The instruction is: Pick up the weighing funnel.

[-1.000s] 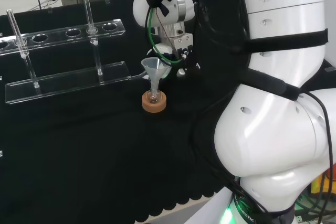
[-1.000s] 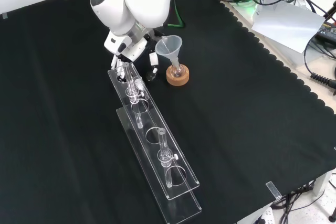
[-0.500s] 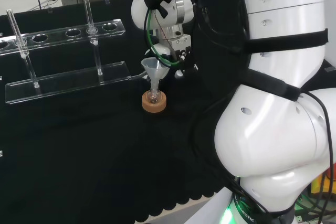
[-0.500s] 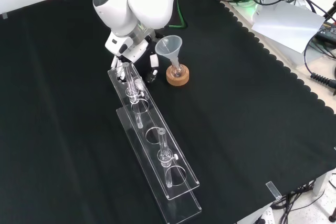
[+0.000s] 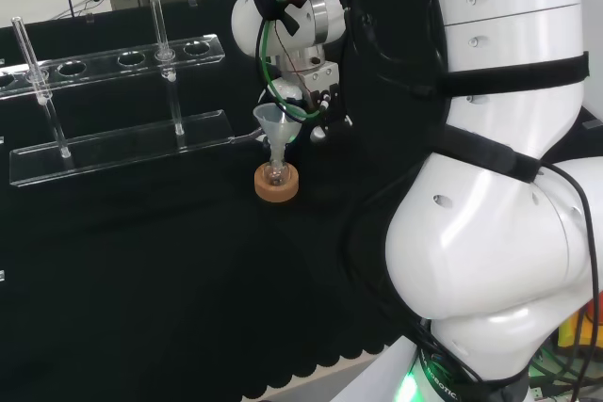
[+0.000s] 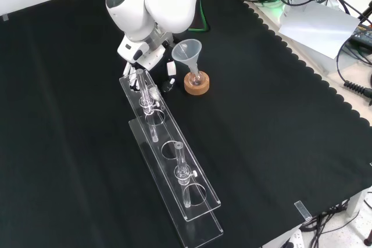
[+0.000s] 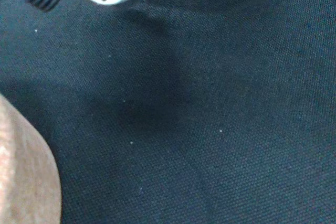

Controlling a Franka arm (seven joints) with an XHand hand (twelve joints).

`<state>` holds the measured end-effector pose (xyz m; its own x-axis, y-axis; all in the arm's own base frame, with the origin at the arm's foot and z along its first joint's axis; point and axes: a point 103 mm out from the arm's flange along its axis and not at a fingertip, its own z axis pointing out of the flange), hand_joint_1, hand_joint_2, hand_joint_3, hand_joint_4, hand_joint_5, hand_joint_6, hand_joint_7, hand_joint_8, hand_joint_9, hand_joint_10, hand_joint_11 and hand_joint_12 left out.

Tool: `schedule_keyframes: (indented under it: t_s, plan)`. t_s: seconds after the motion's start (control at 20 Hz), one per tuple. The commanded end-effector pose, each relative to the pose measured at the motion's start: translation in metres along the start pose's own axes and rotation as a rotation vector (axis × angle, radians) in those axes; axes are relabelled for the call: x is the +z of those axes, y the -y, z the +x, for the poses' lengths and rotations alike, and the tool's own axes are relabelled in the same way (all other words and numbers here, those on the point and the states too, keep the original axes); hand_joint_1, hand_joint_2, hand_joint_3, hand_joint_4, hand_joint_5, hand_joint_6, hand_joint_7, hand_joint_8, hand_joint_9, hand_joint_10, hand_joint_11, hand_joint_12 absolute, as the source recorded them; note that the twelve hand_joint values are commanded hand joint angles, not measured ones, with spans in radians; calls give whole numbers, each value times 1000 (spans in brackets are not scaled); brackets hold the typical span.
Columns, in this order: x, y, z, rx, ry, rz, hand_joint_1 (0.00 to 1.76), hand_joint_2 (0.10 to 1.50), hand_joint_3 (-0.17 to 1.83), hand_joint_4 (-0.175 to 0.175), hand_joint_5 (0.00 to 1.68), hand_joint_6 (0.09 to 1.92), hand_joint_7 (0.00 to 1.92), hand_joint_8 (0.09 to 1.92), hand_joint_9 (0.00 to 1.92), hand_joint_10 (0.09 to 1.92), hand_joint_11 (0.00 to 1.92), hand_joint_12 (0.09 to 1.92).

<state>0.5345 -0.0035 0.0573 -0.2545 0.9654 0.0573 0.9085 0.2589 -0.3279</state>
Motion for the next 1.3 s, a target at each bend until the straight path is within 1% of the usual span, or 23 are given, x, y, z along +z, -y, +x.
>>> schedule_keyframes:
  t_s: [0.05, 0.45, 0.9, 1.05, 1.15, 1.2, 1.25, 1.3]
  plan:
    - [2, 0, 1, 3, 0, 2, 929, 622, 666, -17, 734, 840, 522, 704, 771, 555, 501, 1276]
    - [3, -4, -1, 2, 3, 8, 939, 611, 684, -19, 714, 876, 517, 709, 769, 555, 500, 1276]
    - [5, -8, 2, 2, 7, 2, 961, 601, 689, -23, 694, 888, 506, 709, 763, 555, 493, 1276]
    - [4, -8, 1, 6, 17, 4, 965, 600, 691, -20, 699, 895, 504, 710, 762, 556, 492, 1276]
    - [4, -9, 0, 9, 25, 3, 971, 600, 693, -1, 749, 912, 503, 712, 763, 557, 492, 1277]
    - [3, -10, -2, 7, 31, 5, 978, 602, 694, 19, 801, 918, 504, 715, 765, 559, 494, 1277]
    - [3, -11, -4, 14, 38, 8, 1010, 676, 626, 79, 912, 920, 506, 721, 771, 563, 497, 1280]
    - [4, -12, -6, 14, 45, 6, 1038, 732, 568, 123, 1003, 903, 516, 725, 782, 565, 504, 1278]
